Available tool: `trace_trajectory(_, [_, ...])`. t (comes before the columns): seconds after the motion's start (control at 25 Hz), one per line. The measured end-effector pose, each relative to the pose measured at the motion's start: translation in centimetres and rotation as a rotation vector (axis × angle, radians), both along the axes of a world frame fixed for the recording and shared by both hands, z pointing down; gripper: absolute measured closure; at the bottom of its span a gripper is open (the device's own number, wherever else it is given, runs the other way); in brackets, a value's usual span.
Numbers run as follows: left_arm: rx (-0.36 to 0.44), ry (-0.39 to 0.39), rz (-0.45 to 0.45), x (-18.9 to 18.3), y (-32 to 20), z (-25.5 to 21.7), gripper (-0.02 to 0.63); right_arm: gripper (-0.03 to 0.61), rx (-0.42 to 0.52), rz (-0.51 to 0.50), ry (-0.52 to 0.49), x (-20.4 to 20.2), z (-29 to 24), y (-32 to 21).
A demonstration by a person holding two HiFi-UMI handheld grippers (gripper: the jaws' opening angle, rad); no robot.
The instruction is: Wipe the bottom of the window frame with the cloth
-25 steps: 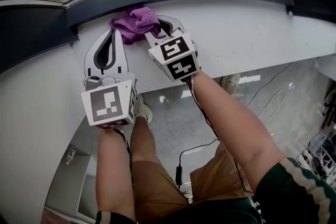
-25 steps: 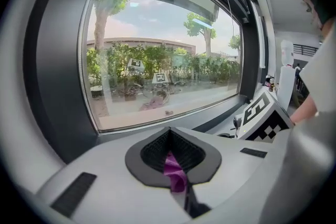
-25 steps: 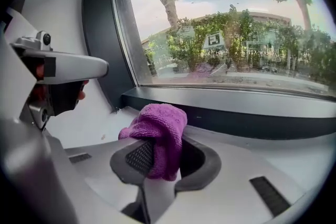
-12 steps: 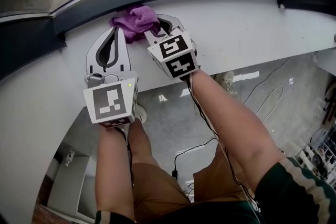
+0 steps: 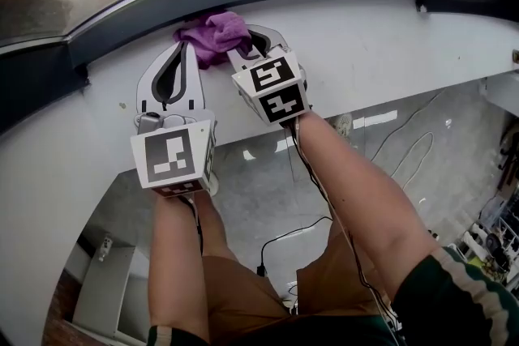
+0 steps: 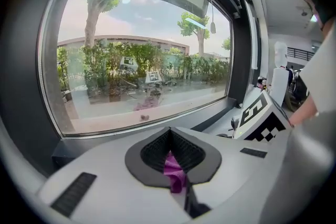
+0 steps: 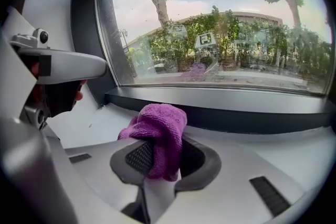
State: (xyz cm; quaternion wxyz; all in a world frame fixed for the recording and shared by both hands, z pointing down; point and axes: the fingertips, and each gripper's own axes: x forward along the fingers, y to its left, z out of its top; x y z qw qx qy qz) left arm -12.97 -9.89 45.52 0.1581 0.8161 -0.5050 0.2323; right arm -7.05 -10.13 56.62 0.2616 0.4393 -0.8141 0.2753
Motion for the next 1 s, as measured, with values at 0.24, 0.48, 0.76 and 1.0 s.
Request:
trace_trajectory(0.24, [-0.010,0.016,0.032,1.6,0.3,-0.3,0.604,0.476,0.022,0.021,0.025,1.8,-0.9,0.0])
trace_trajectory(0.48, [-0.005,0.019,0.071,5.1,-0.1,0.1,0.604,0.476,0.010,0.056,0.032,5.7,-0.5,0.2])
trace_trajectory(0.76, [-0.010,-0.002,0.105,8.2,-0.5,0.0,0.604,0.476,0.015,0.092,0.034,9.0,-0.8,-0.1])
trace_trajectory(1.0, [0.010,-0.012,0.161,11.4,-0.7,0.0,0.604,0.476,0.014,0.130,0.050,12.3,-0.6,-0.1])
